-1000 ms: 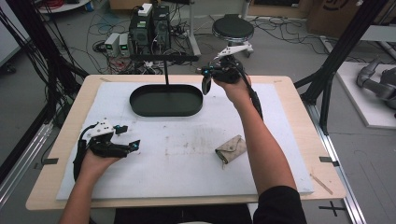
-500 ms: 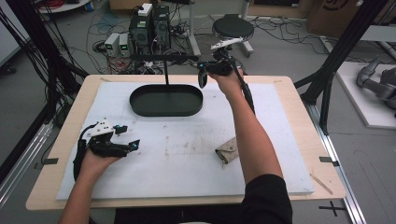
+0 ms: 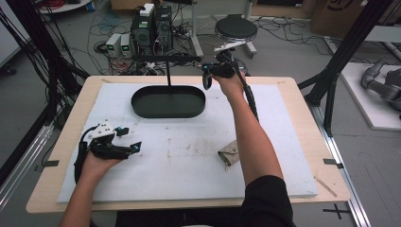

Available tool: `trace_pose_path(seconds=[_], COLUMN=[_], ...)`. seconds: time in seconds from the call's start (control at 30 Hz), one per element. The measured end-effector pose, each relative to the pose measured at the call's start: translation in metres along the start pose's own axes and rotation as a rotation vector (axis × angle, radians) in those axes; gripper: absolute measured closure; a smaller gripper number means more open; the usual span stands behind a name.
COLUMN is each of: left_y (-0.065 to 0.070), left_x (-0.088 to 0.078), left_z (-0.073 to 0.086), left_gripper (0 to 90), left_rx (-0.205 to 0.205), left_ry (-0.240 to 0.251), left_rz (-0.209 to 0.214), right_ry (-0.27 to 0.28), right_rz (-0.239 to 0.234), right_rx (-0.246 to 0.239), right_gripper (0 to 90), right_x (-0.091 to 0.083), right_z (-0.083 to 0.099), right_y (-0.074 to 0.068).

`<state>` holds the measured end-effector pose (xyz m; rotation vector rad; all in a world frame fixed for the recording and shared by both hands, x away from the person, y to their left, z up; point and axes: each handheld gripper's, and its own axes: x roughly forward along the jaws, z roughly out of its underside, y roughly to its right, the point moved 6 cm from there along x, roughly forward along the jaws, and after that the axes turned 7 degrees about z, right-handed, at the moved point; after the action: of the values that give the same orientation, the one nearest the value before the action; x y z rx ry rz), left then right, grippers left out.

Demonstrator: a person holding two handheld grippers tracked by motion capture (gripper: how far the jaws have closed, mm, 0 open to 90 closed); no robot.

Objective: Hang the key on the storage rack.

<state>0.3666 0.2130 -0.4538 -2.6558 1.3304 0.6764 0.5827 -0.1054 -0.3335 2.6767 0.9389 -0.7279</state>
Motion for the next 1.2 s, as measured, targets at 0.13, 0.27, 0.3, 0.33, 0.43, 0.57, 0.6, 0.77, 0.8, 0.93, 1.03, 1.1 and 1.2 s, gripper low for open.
trace_pose_path(seconds=[0.13, 0.27, 0.3, 0.33, 0.43, 0.57, 0.6, 0.77, 0.8, 0.93, 1.03, 1.1, 1.2], left_y=[0.000, 0.001, 0.001, 0.001, 0.002, 0.003, 0.003, 0.004, 0.005, 0.008, 0.008, 0.008, 0.009], left_x=[0.000, 0.000, 0.000, 0.000, 0.002, 0.003, 0.003, 0.003, 0.003, 0.004, 0.005, 0.005, 0.006], left_z=[0.000, -0.001, 0.000, 0.000, 0.000, -0.001, -0.001, -0.002, -0.002, -0.003, -0.003, -0.003, -0.003], left_gripper=[18.0, 18.0, 18.0, 18.0, 18.0, 18.0, 18.0, 18.0, 18.0, 18.0, 18.0, 18.0, 18.0], left_rx=[-0.001, 0.000, 0.002, 0.001, 0.003, 0.005, 0.007, 0.012, 0.013, 0.018, 0.023, 0.027, 0.024], left_ry=[-0.001, 0.001, -0.003, -0.005, -0.010, -0.011, -0.011, -0.011, -0.011, -0.013, -0.026, -0.032, -0.029], left_rz=[-0.002, 0.002, 0.004, 0.004, 0.008, 0.010, 0.013, 0.012, 0.012, 0.013, 0.010, 0.010, 0.011], right_ry=[0.014, 0.013, 0.014, 0.018, 0.015, 0.012, 0.014, 0.002, -0.008, -0.033, -0.038, -0.029, 0.032], right_rz=[0.026, 0.075, 0.089, 0.096, 0.086, 0.054, 0.059, 0.094, 0.095, 0.079, 0.077, 0.079, 0.087], right_rx=[-0.011, -0.056, -0.056, -0.055, -0.035, -0.013, -0.023, -0.041, -0.037, -0.019, -0.016, -0.018, -0.028], right_gripper=[70.2, 53.9, 49.9, 47.1, 41.0, 40.5, 39.7, 33.0, 31.1, 30.1, 28.2, 27.9, 27.8], right_x=[-0.005, -0.014, -0.018, -0.021, -0.032, -0.050, -0.055, -0.082, -0.087, -0.108, -0.122, -0.129, -0.138], right_z=[-0.003, -0.001, 0.001, 0.002, 0.008, 0.016, 0.019, 0.034, 0.036, 0.044, 0.048, 0.050, 0.060], right_y=[-0.001, 0.000, 0.001, 0.003, 0.009, 0.013, 0.014, 0.021, 0.023, 0.026, 0.027, 0.027, 0.027])
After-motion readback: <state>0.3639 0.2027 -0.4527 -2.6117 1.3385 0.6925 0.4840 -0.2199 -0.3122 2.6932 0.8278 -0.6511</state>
